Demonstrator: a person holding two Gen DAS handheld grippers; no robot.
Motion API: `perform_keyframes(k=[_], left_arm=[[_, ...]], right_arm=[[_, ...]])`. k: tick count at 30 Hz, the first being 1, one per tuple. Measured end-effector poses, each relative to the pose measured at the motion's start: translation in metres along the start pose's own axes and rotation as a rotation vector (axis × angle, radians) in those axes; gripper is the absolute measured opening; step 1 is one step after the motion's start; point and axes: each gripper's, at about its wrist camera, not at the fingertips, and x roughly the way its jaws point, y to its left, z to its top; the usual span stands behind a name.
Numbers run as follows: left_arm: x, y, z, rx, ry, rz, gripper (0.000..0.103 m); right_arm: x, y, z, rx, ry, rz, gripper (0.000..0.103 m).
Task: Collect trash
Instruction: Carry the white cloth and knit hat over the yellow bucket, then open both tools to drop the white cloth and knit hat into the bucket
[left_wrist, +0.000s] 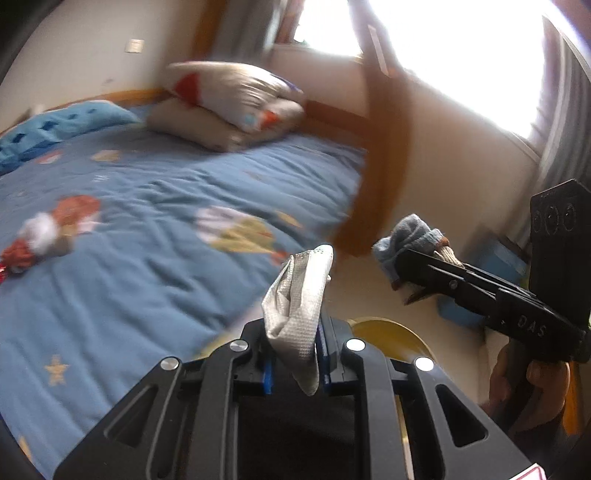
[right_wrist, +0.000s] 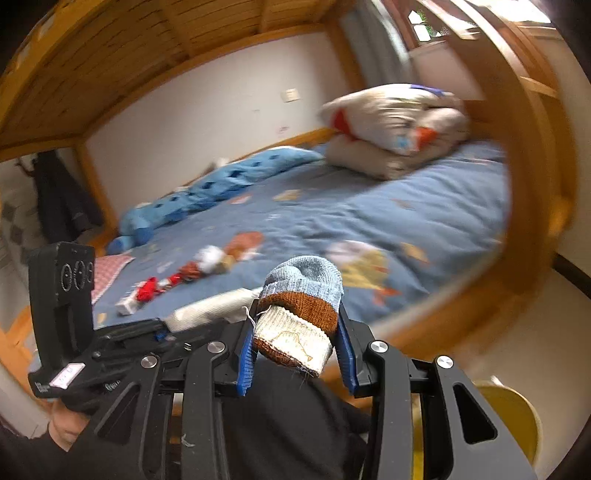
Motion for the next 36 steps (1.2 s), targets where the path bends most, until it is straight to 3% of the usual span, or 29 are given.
perform_keyframes(k=[12,17,25,26,28,29,30,36], left_arm=[[0.063,-0.088,-0.027,0.117,0.182,-0.181,0.019],[0.082,-0.111,-0.038,0.142,0.241,-0.215,0.019],[0.113,-0.130,-0.042,0.160,0.301,-0.229,0.019],[0.116,-0.132,-0.041,0.160,0.302,-0.233,0.019],[0.126,-0.134,-0.038,0.157,0.305,-0.240,0.049],[0.130,-0.134,-0.037,0.150,0.315,-0.236,0.088],[0.134,-0.132,-0.037,0.139,0.323,-0.227,0.095],[0.147,-0.114,-0.043,0.123,0.371,-0.177,0.095]], right_arm=[[-0.085,-0.087,-0.074,0.165,0.083,-0.261,0.036],[-0.105,-0.104,-0.089,0.196,0.098,-0.315,0.036],[-0.116,-0.115,-0.096,0.192,0.102,-0.323,0.037],[-0.114,-0.115,-0.095,0.177,0.114,-0.326,0.042],[-0.107,-0.114,-0.095,0.150,0.139,-0.325,0.062],[-0.106,-0.114,-0.096,0.139,0.124,-0.340,0.075],[-0.105,-0.114,-0.096,0.135,0.117,-0.357,0.081],[-0.102,-0.136,-0.113,0.225,0.150,-0.381,0.087]])
